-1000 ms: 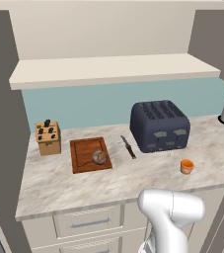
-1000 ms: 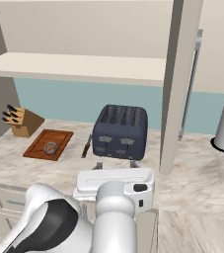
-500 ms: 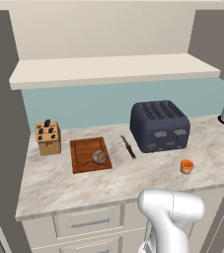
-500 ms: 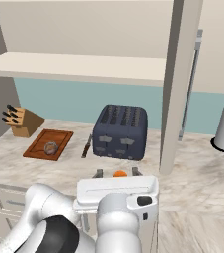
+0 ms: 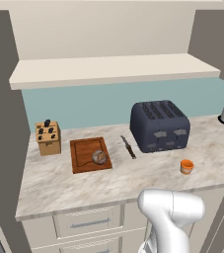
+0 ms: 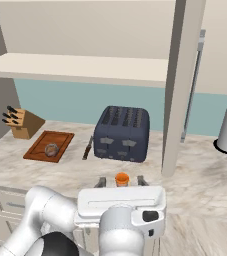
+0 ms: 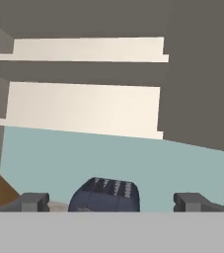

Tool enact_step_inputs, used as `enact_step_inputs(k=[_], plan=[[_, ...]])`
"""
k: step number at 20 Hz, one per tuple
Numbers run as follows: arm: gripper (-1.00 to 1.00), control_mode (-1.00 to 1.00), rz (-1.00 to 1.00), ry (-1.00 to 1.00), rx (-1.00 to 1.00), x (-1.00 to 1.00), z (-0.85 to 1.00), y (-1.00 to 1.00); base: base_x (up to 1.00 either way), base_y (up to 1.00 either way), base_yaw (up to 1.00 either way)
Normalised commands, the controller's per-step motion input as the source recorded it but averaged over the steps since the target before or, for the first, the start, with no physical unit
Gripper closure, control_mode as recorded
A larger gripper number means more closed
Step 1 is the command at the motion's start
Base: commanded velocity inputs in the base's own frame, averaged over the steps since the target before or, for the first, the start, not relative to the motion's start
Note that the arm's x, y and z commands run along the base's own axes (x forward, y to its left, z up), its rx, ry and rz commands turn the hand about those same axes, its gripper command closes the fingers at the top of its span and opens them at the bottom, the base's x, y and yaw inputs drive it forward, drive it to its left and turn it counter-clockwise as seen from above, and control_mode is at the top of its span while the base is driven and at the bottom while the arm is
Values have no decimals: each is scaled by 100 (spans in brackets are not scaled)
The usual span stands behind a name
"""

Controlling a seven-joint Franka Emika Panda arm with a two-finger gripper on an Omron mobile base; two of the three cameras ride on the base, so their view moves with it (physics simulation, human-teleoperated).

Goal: Pick the bread, place it on the cutting board, pick the jam, place it on the counter, and close the cabinet.

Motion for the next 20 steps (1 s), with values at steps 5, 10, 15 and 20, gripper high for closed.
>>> enact_step_inputs(k=[5, 10, 15, 20], plan=[[-100, -100, -4, -1, 0, -18, 2, -8, 0, 0, 0], [-100, -100, -4, 0, 0, -19, 1, -8, 0, 0, 0], [-100, -100, -3, 0, 0, -11, 9, -13, 0, 0, 0], [-100, -100, -1, 0, 0, -10, 19, -16, 0, 0, 0]])
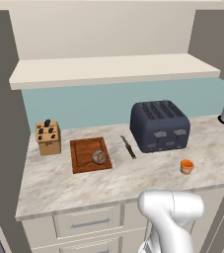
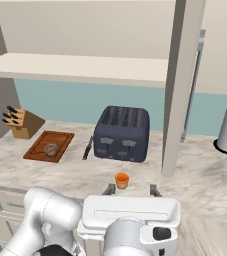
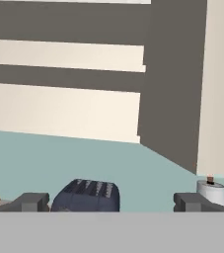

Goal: Pick the bread, place it on the cutting board, pick the jam, place it on the counter, and close the cabinet.

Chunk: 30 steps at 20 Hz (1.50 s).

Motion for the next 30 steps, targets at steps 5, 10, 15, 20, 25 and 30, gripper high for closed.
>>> enact_step_inputs(k=[5, 10, 15, 20, 25, 30], plan=[[-100, -100, 0, -1, 0, -18, 20, -11, 0, 0, 0], [-100, -100, 0, -1, 0, -28, 11, -9, 0, 0, 0], [-100, -100, 0, -1, 0, -34, 7, -9, 0, 0, 0], [-100, -100, 0, 0, 0, -18, 10, -10, 0, 0, 0], [-100, -100, 0, 0, 0, -11, 13, -13, 0, 0, 0], [-100, -100, 0, 0, 0, -5, 15, -8, 0, 0, 0]])
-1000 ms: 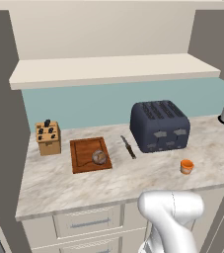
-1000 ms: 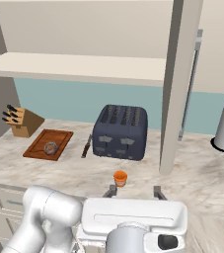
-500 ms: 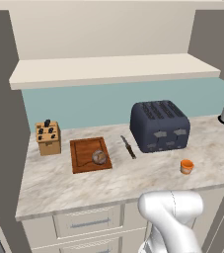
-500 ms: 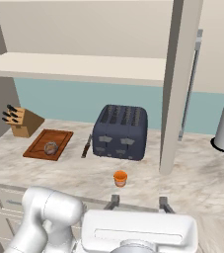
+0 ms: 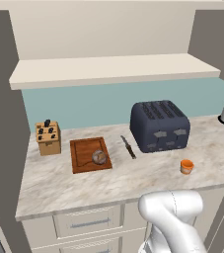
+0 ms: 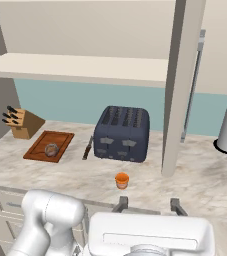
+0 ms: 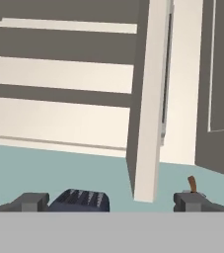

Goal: Pick the bread, place it on the cutting board, pick the jam, place it on the counter, and close the cabinet.

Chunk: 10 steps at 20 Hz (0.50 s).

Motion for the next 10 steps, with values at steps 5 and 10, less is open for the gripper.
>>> enact_step_inputs(k=[5, 10], plan=[[-100, -100, 0, 0, 0, -7, 9, 0, 0, 0, 0], [-100, -100, 0, 0, 0, 0, 0, 0, 0, 0, 0]])
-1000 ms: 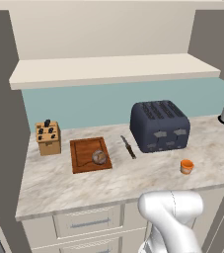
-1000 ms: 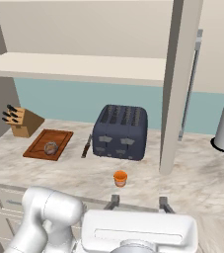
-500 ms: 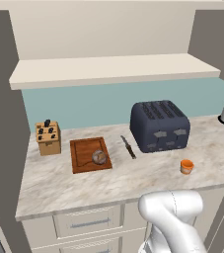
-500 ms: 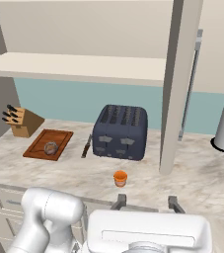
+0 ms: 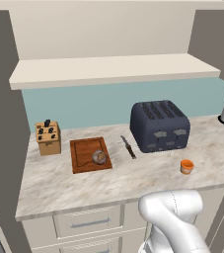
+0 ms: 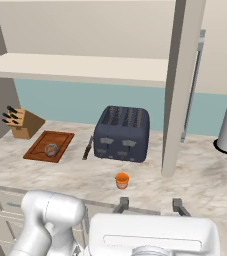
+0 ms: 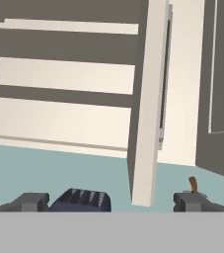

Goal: Pick the bread, place it on the cutting board, pick the jam, place it on the counter, and close the cabinet.

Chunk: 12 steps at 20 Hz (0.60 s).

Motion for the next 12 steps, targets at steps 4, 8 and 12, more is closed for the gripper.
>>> enact_step_inputs(k=[4, 8, 12], plan=[[-100, -100, 0, 0, 0, 0, 0, 0, 0, 0, 0], [-100, -100, 0, 0, 0, 0, 0, -5, 0, 0, 0], [-100, -100, 0, 0, 0, 0, 0, -6, 0, 0, 0]])
